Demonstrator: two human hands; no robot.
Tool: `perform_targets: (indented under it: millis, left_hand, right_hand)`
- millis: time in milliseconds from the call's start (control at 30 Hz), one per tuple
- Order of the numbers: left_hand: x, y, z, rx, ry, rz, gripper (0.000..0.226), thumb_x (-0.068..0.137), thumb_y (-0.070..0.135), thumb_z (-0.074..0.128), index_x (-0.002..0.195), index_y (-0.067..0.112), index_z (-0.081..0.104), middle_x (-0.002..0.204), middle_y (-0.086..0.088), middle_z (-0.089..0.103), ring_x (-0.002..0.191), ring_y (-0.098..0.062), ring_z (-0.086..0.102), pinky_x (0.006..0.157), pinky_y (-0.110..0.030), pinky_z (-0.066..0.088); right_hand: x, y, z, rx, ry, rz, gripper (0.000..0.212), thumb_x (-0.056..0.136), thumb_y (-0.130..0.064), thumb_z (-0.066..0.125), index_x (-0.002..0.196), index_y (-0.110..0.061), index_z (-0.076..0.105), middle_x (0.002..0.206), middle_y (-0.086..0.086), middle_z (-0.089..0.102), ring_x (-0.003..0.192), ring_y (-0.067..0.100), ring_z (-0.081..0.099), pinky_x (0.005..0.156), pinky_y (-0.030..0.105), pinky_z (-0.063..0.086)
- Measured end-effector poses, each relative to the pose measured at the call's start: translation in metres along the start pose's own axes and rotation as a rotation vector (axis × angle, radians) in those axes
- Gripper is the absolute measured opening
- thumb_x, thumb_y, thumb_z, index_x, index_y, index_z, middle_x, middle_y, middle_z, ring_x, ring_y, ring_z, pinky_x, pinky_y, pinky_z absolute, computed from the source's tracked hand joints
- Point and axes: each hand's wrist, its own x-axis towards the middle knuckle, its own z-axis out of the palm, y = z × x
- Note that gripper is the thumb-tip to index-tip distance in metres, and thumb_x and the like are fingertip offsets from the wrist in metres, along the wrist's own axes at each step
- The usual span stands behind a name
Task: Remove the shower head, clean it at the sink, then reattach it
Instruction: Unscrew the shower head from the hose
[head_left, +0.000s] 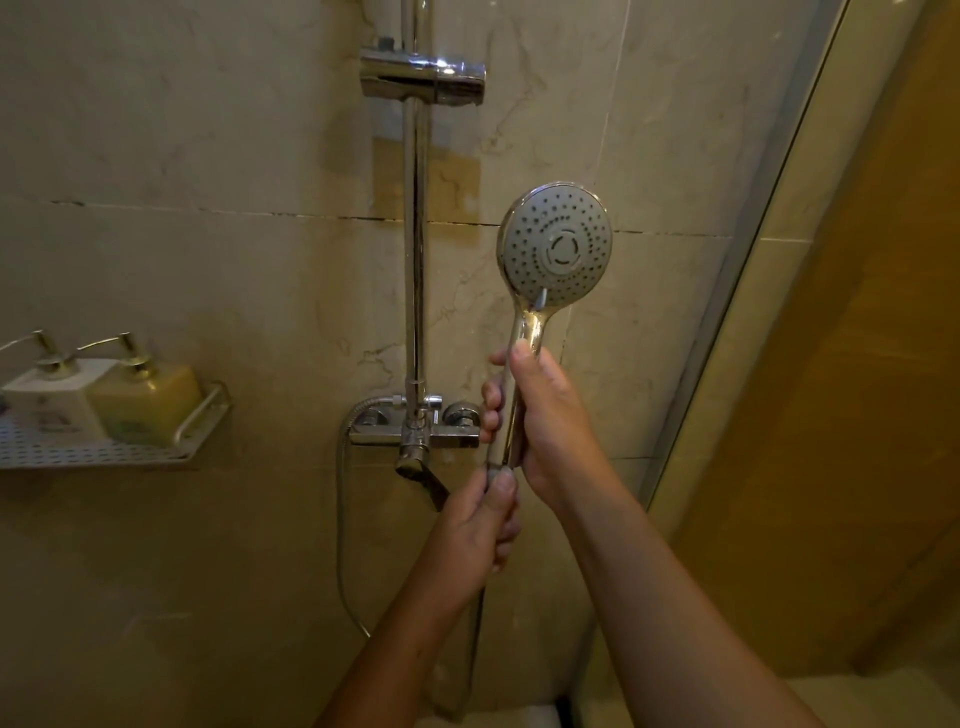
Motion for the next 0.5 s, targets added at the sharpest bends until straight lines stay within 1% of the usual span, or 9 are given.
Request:
perform_targets:
  millis: [100, 167, 300, 433, 500]
  left_hand:
    - [0.004, 0.004, -0.001, -0.032, -0.015, -0.005, 0.033, 0.090, 0.050, 0.041, 0.083, 0.017, 0.045, 0.053, 0.011, 0.040, 0.042, -0.003, 0.031, 0.040, -0.018, 0.026]
    - [0.005, 0.004, -0.002, -0.059, -0.031, -0.004, 0.034, 0.089, 0.050, 0.041, 0.083, 0.017, 0.045, 0.053, 0.011, 0.040, 0.042, -0.003, 0.031, 0.039, -0.018, 0.026]
    - [0.002, -0.004, -0.001, -0.060, -0.051, -0.040, 0.040, 0.083, 0.060, 0.048, 0.081, 0.020, 0.046, 0.054, 0.011, 0.039, 0.041, -0.003, 0.030, 0.039, -0.018, 0.026]
    - [-0.005, -0.012, -0.002, -0.015, -0.053, -0.040, 0.027, 0.090, 0.050, 0.043, 0.074, 0.030, 0.051, 0.056, 0.010, 0.039, 0.045, -0.005, 0.030, 0.041, -0.020, 0.026]
    - [-0.005, -0.011, -0.002, -0.003, -0.039, -0.031, 0.027, 0.091, 0.048, 0.042, 0.078, 0.026, 0.050, 0.056, 0.011, 0.040, 0.045, -0.005, 0.030, 0.041, -0.020, 0.026]
  right_hand:
    - [0.005, -0.003, 0.002, 0.027, -0.018, -0.003, 0.028, 0.105, -0.039, 0.043, 0.104, -0.014, 0.055, 0.064, -0.001, 0.052, 0.053, 0.013, 0.048, 0.051, 0.029, 0.042]
    - [0.006, -0.004, 0.003, 0.068, -0.022, 0.006, 0.030, 0.105, -0.040, 0.043, 0.103, -0.013, 0.055, 0.063, 0.000, 0.051, 0.052, 0.013, 0.046, 0.051, 0.030, 0.040]
    - [0.011, -0.014, 0.000, 0.177, -0.016, -0.025, 0.030, 0.104, -0.040, 0.043, 0.100, -0.012, 0.054, 0.061, 0.001, 0.047, 0.048, 0.013, 0.044, 0.045, 0.026, 0.040]
    - [0.013, -0.026, -0.007, 0.121, -0.020, -0.072, 0.030, 0.104, -0.042, 0.042, 0.102, -0.014, 0.053, 0.064, 0.000, 0.049, 0.052, 0.014, 0.046, 0.049, 0.028, 0.041]
    - [0.010, -0.024, -0.008, 0.078, -0.017, -0.076, 0.029, 0.105, -0.040, 0.042, 0.102, -0.014, 0.053, 0.065, 0.000, 0.050, 0.054, 0.014, 0.047, 0.052, 0.028, 0.042]
